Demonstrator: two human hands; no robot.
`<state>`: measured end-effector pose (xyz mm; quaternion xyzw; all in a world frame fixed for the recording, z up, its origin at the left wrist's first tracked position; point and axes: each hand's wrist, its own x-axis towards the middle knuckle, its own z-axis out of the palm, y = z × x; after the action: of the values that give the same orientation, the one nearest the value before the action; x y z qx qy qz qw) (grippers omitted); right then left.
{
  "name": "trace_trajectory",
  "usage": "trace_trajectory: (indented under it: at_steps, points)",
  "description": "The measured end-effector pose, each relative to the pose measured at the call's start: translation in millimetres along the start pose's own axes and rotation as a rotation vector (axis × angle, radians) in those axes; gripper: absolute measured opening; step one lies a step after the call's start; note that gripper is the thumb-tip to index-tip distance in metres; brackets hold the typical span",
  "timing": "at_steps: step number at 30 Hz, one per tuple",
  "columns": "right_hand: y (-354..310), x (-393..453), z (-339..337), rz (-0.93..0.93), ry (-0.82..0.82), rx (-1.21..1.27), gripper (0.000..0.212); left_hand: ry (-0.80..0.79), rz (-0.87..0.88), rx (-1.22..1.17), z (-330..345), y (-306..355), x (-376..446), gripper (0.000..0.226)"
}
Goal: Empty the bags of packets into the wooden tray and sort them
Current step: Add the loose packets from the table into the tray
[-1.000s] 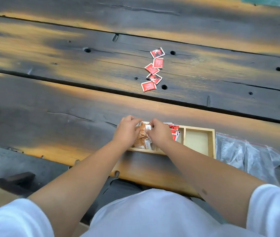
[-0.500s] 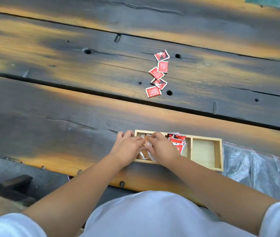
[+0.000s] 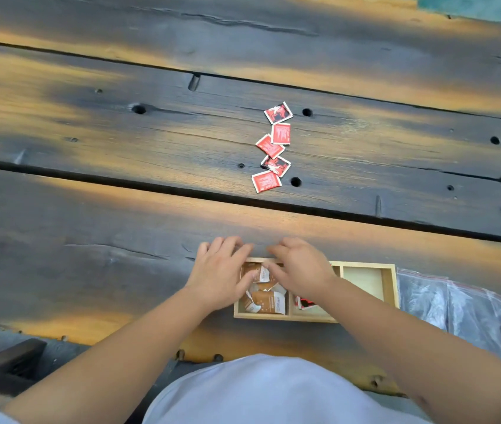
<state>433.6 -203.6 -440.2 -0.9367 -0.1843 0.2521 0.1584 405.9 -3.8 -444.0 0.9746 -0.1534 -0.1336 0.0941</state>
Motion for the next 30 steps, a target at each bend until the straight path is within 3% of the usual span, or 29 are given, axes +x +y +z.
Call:
trace_trajectory:
  at_steps: [8,13,18,25,30]
  points:
    - [54,112,-58,0.113,0.099,0.008,0.071,-0.065,-0.015,0.044,-26,-32,141,0.073]
    - [98,204,-88,0.158,0.068,-0.006,0.090,-0.096,0.154,0.163,-20,-42,221,0.082]
    - [125,264,-106,0.086,0.018,-0.112,0.074,-0.222,0.252,0.140,-4,-58,267,0.101]
    - [138,298,-112,0.004,0.018,-0.243,0.058,-0.077,0.292,0.158,26,-67,280,0.076]
    - [138,288,-112,0.024,0.150,-0.156,0.047,-0.022,0.305,0.096,27,-71,278,0.065]
